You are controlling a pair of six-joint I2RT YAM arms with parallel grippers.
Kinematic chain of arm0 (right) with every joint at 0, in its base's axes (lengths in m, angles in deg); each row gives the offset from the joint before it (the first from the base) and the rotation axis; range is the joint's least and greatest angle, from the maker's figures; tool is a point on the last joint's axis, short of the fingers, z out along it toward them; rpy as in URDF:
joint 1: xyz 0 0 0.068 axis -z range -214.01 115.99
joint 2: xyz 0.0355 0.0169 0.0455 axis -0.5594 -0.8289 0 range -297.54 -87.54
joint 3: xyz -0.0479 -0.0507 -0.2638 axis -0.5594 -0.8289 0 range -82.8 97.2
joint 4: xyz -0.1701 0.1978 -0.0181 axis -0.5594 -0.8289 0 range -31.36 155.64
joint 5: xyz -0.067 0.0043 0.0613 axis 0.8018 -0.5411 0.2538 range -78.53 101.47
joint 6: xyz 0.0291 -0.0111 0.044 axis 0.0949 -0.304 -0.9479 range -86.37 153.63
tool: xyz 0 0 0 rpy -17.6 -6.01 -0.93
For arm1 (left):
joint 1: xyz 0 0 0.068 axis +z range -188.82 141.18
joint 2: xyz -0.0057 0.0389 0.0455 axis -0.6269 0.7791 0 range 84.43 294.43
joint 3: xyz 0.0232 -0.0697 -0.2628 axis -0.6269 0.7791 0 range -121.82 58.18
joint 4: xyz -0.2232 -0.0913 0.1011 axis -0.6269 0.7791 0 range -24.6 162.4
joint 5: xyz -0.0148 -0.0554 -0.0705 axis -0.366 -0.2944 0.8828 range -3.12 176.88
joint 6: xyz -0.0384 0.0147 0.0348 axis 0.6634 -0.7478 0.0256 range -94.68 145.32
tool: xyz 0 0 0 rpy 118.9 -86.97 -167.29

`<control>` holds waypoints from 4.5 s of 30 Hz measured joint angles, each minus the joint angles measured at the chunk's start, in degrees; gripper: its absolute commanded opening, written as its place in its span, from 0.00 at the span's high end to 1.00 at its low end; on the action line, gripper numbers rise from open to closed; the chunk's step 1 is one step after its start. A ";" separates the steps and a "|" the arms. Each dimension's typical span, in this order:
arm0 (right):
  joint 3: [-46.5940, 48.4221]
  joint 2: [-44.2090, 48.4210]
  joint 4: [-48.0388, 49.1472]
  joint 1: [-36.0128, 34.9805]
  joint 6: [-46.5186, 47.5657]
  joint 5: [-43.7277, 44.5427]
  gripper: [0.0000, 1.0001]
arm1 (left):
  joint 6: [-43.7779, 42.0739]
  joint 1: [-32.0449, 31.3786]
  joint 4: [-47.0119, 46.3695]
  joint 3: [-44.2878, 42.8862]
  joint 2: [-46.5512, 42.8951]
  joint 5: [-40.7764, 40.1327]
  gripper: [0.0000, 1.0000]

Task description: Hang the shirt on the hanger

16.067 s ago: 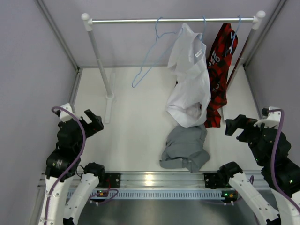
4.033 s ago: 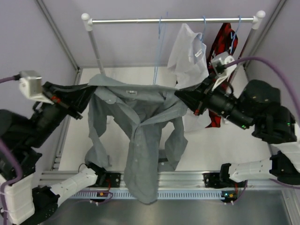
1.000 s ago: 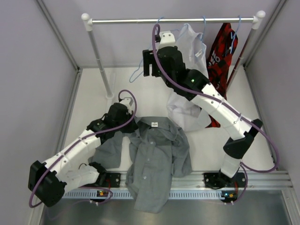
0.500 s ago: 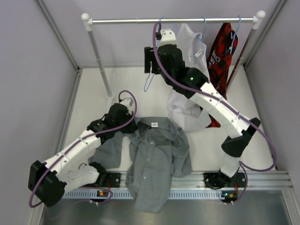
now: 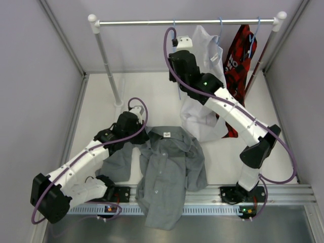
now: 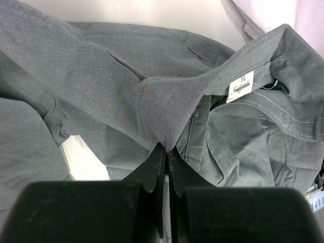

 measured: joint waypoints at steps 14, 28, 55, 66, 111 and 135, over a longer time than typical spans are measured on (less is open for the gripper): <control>-4.17 1.49 -0.02 0.96 1.20 -0.28 0.87 | 0.02 0.00 0.00 0.00 0.00 0.22 1.00; -5.27 3.26 -0.04 1.25 3.19 -0.24 1.00 | 0.02 0.00 0.00 0.00 0.00 0.59 1.00; -4.74 8.74 0.48 1.46 9.79 -0.28 1.00 | 0.15 0.00 0.00 0.00 0.00 0.63 1.00; -2.78 9.49 1.75 3.02 11.37 -2.58 1.00 | 0.17 0.00 0.00 0.00 0.00 0.63 1.00; -52.52 64.19 -10.14 3.61 7.72 -47.01 1.00 | 3.85 0.00 0.44 -5.07 1.38 -2.19 1.00; -66.79 57.20 5.66 3.61 0.04 -52.11 1.00 | 2.36 0.00 1.97 -10.38 3.28 5.03 1.00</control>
